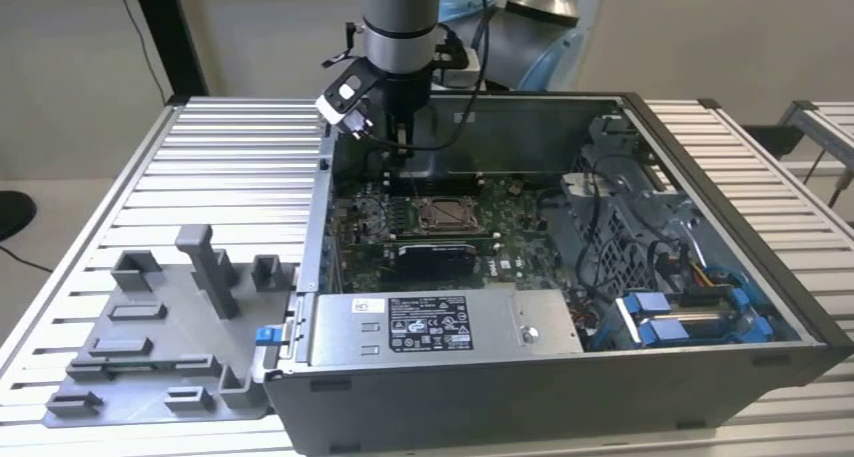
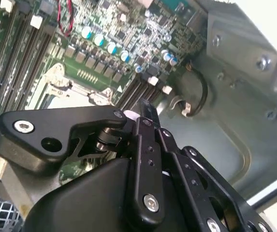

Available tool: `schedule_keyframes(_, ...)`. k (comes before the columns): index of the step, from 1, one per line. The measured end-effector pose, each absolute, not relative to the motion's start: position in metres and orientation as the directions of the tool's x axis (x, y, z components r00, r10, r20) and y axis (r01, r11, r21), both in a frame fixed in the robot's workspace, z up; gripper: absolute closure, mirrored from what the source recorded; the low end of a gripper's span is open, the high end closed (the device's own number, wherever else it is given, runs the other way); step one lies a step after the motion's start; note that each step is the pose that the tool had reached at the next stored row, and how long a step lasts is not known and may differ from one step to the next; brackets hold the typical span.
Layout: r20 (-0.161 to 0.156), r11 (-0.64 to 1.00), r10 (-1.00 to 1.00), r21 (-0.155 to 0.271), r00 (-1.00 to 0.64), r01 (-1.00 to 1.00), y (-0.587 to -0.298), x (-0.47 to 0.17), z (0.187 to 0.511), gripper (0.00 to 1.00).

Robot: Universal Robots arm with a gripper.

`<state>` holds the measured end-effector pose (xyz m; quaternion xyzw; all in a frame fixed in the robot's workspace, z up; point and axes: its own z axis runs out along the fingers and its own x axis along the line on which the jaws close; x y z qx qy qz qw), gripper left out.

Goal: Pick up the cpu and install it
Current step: 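Install the first cpu locking lever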

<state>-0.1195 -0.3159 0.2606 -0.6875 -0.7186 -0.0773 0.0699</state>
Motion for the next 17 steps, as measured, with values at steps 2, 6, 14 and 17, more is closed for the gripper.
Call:
schedule_keyframes(2, 0.21, 0.044, 0.977, 0.017, -0.047, 0.999, -0.316, -0.117, 0.261, 1.0)
schedule_keyframes(6, 0.215, 0.048, 0.975, 0.021, -0.051, 0.999, -0.318, -0.109, 0.262, 1.0)
schedule_keyframes(14, 0.226, 0.057, 0.972, 0.049, -0.066, 0.997, -0.325, -0.099, 0.263, 1.0)
schedule_keyframes(17, 0.229, 0.06, 0.971, 0.068, -0.074, 0.996, -0.328, -0.096, 0.263, 1.0)
